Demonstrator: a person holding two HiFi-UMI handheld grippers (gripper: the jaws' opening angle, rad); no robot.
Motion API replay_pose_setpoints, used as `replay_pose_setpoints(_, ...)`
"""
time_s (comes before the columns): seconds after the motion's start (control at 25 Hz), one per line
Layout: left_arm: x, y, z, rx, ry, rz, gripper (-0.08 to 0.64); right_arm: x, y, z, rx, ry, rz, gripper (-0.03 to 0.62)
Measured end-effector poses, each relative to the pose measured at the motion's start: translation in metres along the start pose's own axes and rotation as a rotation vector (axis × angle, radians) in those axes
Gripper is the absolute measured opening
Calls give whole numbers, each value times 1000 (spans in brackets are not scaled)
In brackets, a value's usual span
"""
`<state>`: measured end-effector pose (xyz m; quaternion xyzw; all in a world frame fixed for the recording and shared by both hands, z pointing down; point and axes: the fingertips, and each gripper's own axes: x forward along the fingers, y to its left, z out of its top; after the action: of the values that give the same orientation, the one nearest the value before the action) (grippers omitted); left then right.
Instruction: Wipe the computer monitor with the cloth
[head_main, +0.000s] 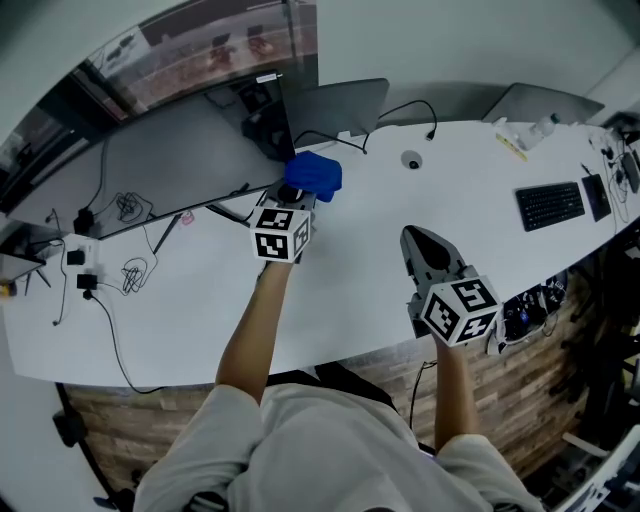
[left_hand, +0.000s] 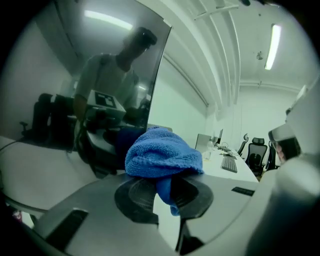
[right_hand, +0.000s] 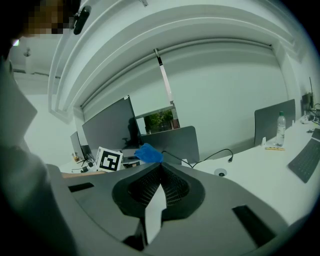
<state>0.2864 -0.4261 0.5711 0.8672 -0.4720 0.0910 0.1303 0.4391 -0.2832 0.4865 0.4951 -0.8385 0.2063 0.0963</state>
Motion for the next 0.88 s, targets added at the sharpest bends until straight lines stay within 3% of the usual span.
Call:
replay_pose_setpoints(0.28,-29,-11,77,0,-113,26,55,-18,22,28,-18,-57,5,14)
replay_pose_setpoints(0.88,-95,-38,230,173,-265,-27,55,-51,81,85,-91,-143,-10,14)
